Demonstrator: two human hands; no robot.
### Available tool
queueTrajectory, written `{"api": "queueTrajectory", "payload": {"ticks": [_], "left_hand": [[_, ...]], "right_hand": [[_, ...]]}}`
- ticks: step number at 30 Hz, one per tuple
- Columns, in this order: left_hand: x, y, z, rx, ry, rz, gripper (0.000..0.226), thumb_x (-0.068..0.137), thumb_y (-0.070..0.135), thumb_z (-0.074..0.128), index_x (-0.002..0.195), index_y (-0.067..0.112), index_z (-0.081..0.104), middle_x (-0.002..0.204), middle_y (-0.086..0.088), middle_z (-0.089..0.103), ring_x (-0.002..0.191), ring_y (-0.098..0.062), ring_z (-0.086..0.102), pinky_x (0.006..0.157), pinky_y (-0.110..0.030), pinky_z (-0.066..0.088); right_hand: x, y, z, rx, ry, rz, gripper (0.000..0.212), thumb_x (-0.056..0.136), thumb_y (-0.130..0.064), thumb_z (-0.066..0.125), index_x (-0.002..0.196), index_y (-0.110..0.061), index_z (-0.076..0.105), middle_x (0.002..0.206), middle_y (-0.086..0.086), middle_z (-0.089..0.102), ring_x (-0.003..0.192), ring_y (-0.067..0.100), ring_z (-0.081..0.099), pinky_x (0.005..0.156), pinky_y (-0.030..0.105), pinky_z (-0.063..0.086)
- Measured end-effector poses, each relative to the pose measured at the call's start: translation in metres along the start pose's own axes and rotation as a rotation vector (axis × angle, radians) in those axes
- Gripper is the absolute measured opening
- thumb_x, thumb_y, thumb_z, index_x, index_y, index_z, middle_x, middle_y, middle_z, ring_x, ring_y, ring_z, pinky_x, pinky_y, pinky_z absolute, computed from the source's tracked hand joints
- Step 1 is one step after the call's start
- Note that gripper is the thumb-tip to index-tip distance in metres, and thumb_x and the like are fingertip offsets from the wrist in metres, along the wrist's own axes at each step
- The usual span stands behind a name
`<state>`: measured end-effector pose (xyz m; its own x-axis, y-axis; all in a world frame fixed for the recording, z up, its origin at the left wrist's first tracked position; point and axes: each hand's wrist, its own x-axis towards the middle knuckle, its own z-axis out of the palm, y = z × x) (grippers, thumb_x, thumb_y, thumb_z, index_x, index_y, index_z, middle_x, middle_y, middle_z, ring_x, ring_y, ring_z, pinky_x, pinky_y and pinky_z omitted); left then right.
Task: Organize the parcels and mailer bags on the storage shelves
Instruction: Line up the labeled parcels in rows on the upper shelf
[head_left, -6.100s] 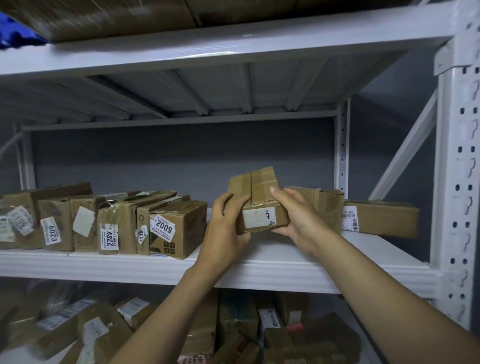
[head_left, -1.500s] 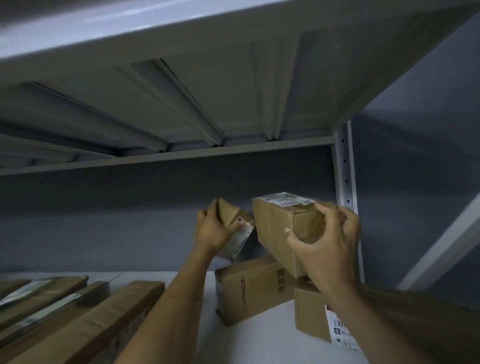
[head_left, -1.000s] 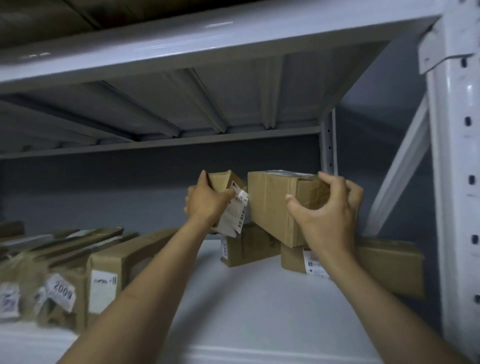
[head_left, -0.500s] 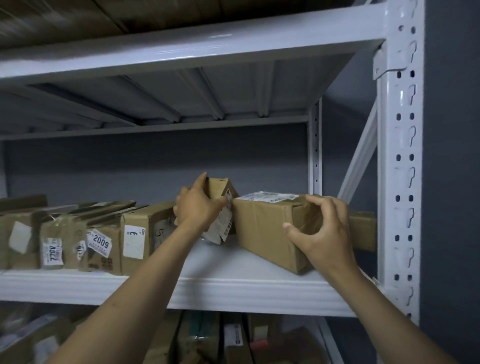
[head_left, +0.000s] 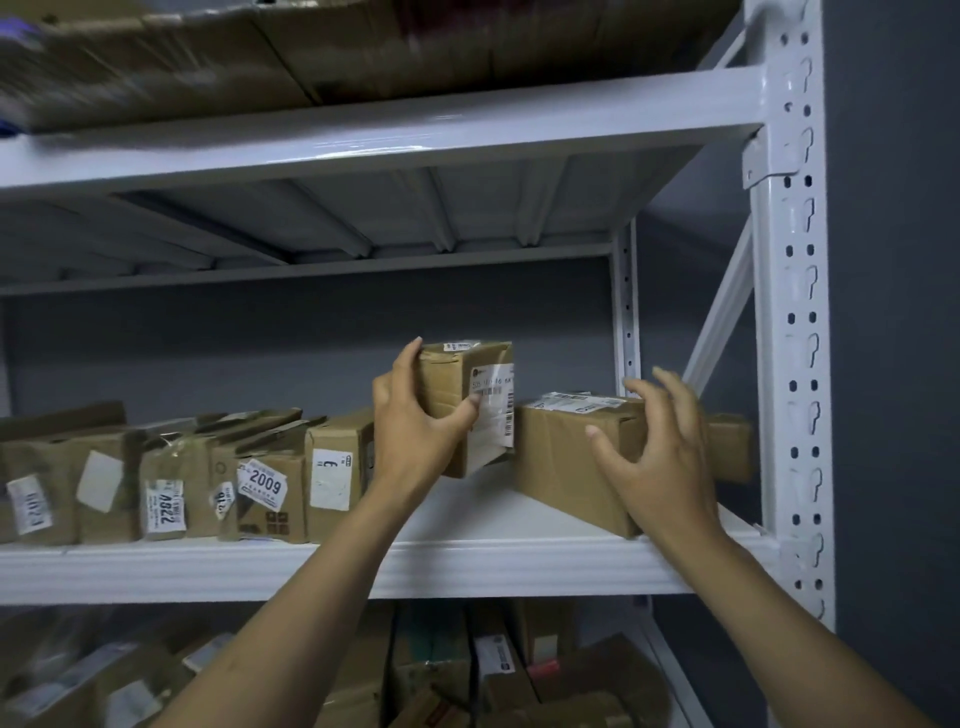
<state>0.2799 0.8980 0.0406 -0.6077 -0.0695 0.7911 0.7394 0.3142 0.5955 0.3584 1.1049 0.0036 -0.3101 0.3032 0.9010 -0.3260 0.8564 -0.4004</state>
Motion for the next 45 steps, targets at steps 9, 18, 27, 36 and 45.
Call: {"api": "queueTrajectory", "payload": {"ticks": [9, 18, 27, 36, 45], "left_hand": [[-0.027, -0.011, -0.033, -0.291, -0.175, 0.102, 0.078, 0.064, 0.036, 0.081, 0.125, 0.045, 0.033, 0.132, 0.004, 0.051, 0.121, -0.015, 0.054, 0.1, -0.044, 0.049], [-0.044, -0.024, -0.048, -0.046, -0.362, 0.199, 0.079, 0.066, 0.048, 0.08, 0.124, 0.038, 0.027, 0.134, 0.011, 0.041, 0.123, -0.006, 0.047, 0.101, -0.034, 0.048], [-0.051, -0.035, -0.055, 0.262, -0.409, 0.3, 0.082, 0.066, 0.049, 0.082, 0.127, 0.018, 0.037, 0.123, 0.006, 0.042, 0.106, -0.005, 0.041, 0.084, -0.019, 0.038], [-0.014, -0.061, -0.107, 0.626, -0.113, 0.513, 0.077, 0.07, 0.067, 0.058, 0.131, 0.021, 0.054, 0.133, -0.001, 0.053, 0.125, -0.02, 0.044, 0.104, -0.042, 0.027], [0.005, -0.077, -0.123, 0.59, -0.384, 0.185, 0.083, 0.074, 0.041, 0.078, 0.145, 0.031, 0.036, 0.141, 0.004, 0.038, 0.126, -0.02, 0.043, 0.103, -0.039, 0.041]], "right_hand": [[0.006, -0.075, 0.026, 0.527, -0.529, 0.462, 0.069, 0.082, -0.069, 0.049, 0.141, -0.035, 0.037, 0.13, -0.012, 0.051, 0.122, 0.014, 0.049, 0.101, 0.044, 0.044], [-0.013, -0.073, 0.029, 0.846, -0.618, 0.623, 0.049, 0.084, -0.054, 0.06, 0.125, -0.029, 0.052, 0.114, 0.001, 0.066, 0.112, 0.019, 0.061, 0.095, 0.046, 0.05], [-0.017, -0.073, 0.055, 0.62, -0.595, 0.467, 0.057, 0.076, -0.043, 0.073, 0.127, -0.037, 0.05, 0.119, -0.002, 0.061, 0.102, 0.015, 0.063, 0.087, 0.036, 0.055], [-0.012, -0.07, 0.081, 0.221, -0.75, 0.158, 0.061, 0.08, -0.026, 0.073, 0.134, -0.041, 0.049, 0.156, -0.009, 0.022, 0.14, 0.013, 0.027, 0.104, 0.025, 0.026], [-0.022, -0.084, 0.109, 0.192, -0.675, 0.021, 0.056, 0.081, -0.03, 0.073, 0.132, -0.034, 0.049, 0.147, -0.009, 0.037, 0.133, 0.009, 0.037, 0.1, 0.021, 0.033]]}}
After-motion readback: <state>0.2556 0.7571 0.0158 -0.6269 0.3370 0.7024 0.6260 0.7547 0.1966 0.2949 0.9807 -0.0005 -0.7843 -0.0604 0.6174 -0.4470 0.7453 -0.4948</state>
